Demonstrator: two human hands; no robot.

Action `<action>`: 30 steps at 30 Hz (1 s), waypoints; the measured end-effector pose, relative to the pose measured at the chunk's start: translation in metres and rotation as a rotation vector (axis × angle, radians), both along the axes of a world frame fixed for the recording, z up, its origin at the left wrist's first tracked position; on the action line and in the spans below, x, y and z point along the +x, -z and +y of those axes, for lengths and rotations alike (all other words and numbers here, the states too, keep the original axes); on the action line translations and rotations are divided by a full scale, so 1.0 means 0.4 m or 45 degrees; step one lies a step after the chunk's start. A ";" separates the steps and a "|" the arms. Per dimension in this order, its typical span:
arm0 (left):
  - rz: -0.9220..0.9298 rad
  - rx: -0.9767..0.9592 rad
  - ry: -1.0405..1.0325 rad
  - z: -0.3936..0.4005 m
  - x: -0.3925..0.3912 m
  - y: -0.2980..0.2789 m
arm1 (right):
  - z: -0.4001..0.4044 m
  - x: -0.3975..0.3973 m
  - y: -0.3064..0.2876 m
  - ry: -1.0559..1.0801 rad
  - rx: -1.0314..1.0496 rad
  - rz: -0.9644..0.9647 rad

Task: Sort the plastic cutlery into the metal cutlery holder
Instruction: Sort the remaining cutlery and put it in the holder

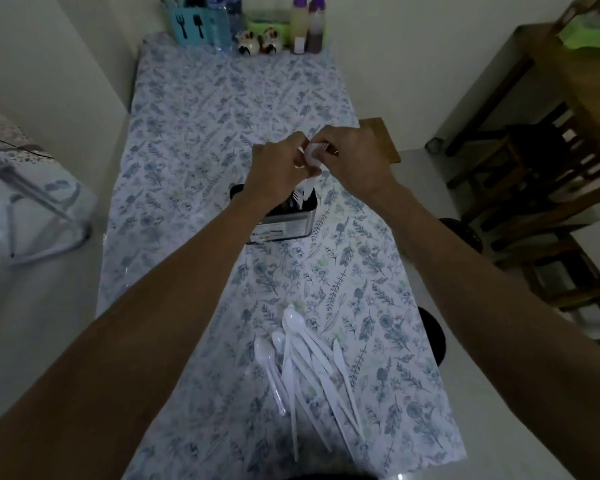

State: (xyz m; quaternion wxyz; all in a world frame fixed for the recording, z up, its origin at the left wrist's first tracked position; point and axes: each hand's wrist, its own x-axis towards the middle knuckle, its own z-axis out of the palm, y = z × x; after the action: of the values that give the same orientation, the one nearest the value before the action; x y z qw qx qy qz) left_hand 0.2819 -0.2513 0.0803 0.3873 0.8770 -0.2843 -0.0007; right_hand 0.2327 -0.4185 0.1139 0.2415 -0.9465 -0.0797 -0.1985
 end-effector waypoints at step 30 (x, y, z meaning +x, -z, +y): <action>0.510 -0.188 -0.319 0.165 -0.544 0.171 | 0.079 -0.622 0.348 0.404 0.446 0.759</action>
State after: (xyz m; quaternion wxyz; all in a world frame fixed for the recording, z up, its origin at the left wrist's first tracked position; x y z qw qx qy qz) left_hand 0.0642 -0.1852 0.0119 0.4961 0.8571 -0.0900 -0.1057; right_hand -0.0160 -0.3869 -0.0254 0.3786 -0.9076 0.1769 0.0401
